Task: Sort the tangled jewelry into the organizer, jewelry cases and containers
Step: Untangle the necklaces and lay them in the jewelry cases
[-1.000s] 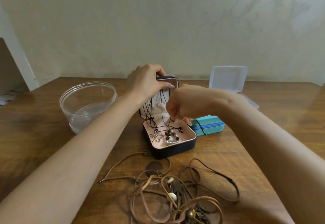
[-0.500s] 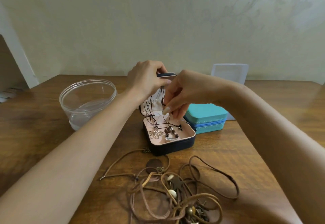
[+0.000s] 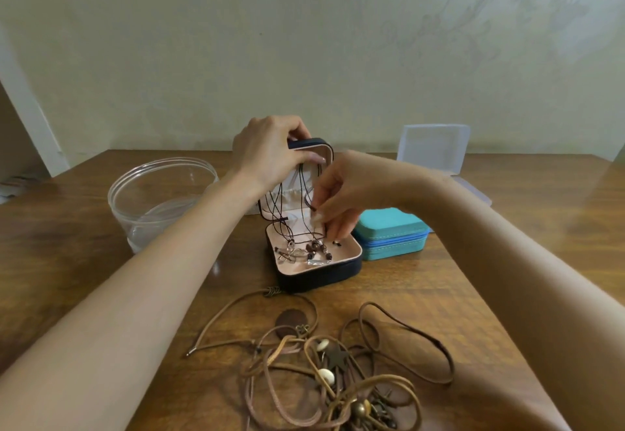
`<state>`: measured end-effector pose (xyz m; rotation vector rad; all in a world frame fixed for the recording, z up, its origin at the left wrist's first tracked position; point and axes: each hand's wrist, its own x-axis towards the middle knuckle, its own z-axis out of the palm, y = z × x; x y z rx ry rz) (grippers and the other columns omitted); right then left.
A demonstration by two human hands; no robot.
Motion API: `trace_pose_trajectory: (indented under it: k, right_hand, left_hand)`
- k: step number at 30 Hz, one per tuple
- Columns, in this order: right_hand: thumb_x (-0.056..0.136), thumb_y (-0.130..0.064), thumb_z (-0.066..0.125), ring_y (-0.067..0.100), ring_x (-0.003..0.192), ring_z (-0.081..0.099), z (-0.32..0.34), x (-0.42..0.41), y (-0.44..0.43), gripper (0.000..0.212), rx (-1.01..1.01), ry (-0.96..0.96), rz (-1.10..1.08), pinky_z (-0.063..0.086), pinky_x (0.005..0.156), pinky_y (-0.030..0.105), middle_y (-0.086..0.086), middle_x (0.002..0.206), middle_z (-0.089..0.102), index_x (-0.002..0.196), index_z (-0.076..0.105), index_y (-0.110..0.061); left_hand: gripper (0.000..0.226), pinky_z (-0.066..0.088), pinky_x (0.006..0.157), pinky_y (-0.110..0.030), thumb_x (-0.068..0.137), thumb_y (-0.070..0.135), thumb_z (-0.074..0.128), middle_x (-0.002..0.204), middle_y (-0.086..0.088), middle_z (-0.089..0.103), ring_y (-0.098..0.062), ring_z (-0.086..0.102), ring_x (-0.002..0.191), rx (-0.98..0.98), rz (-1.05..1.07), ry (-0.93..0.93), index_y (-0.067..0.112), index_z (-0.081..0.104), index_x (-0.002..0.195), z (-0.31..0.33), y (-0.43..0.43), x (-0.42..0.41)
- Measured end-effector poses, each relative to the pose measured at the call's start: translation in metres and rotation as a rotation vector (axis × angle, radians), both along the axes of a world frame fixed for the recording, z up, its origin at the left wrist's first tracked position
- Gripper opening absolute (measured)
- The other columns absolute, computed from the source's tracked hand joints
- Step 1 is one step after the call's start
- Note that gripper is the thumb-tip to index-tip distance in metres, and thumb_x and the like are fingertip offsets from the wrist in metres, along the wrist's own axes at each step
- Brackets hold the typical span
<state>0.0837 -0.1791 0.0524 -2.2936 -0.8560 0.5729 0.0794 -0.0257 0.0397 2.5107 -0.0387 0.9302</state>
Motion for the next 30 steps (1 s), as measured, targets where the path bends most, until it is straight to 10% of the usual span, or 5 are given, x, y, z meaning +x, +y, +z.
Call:
trace_pose_trajectory:
  k: [13,17,22,27,30]
  right_hand:
    - [0.087,-0.012,0.065,0.007,0.051,0.064,0.032,0.008,-0.046,0.004,0.011,-0.282,-0.135,0.046,0.047,0.013,0.005,0.069,0.069,0.086,0.068,-0.009]
    - [0.087,-0.018,0.065,0.001,0.048,0.056,0.011,-0.001,-0.059,0.007,0.214,-0.504,-0.207,0.042,0.045,0.012,-0.008,0.066,0.066,0.082,0.065,-0.023]
    - [0.081,-0.031,0.071,0.0,0.064,0.052,-0.049,-0.026,-0.058,0.005,0.273,-0.781,-0.143,0.034,0.053,0.011,-0.021,0.07,0.054,0.083,0.068,-0.028]
    - [0.077,-0.032,0.076,0.011,0.067,0.056,-0.071,-0.039,-0.044,0.012,0.154,-0.977,0.027,0.048,0.054,0.029,-0.009,0.076,0.06,0.08,0.07,-0.022]
    - [0.076,-0.033,0.075,0.018,0.067,0.061,-0.077,-0.039,-0.039,0.016,0.117,-1.049,-0.002,0.045,0.052,0.028,-0.003,0.076,0.065,0.075,0.07,-0.018]
  left_hand:
    - [0.082,0.043,0.099,-0.036,0.063,0.058,0.072,0.126,0.006,0.05,-0.012,0.05,0.111,0.118,-0.166,0.704,0.027,0.04,0.131,0.031,0.013,-0.026]
    - [0.089,0.036,0.106,-0.033,0.063,0.06,0.057,0.14,0.001,0.042,-0.013,0.042,0.126,-0.078,-0.146,0.326,0.018,0.034,0.138,0.034,0.017,-0.054]
    - [0.031,0.049,0.085,-0.035,0.091,0.033,0.052,0.106,0.0,0.054,-0.019,0.055,0.099,-0.202,0.059,-0.442,0.008,0.052,0.111,-0.01,0.045,-0.077]
    - [0.037,0.026,0.076,-0.019,0.086,0.035,0.062,0.105,-0.01,0.054,-0.022,0.046,0.097,0.116,0.344,-0.24,0.005,0.051,0.105,-0.035,0.049,-0.078]
    - [0.05,0.04,0.076,-0.033,0.084,0.048,0.061,0.106,-0.01,0.057,-0.026,0.053,0.097,0.164,0.463,0.0,0.007,0.048,0.109,-0.039,0.054,-0.08]
